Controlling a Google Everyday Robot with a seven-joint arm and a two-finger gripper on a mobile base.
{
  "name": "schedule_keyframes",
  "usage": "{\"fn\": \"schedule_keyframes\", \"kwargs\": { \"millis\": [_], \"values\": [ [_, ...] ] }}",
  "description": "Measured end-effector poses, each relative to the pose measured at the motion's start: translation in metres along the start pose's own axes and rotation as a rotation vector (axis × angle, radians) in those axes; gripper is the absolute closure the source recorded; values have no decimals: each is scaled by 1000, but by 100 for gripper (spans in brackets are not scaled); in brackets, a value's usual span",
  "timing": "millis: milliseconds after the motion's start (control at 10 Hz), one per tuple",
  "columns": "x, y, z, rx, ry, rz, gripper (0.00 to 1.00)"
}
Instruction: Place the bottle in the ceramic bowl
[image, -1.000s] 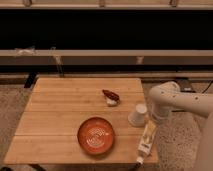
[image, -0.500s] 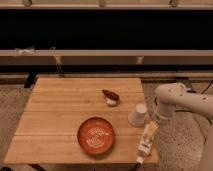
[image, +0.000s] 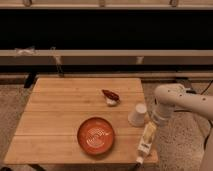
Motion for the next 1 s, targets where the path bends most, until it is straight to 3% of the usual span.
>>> {"fn": "schedule_keyframes", "kwargs": {
  "millis": [400, 1000],
  "values": [
    [7, -10, 4, -11, -11, -12, 20],
    [16, -6, 29, -15, -79, 15, 21]
  ]
}}
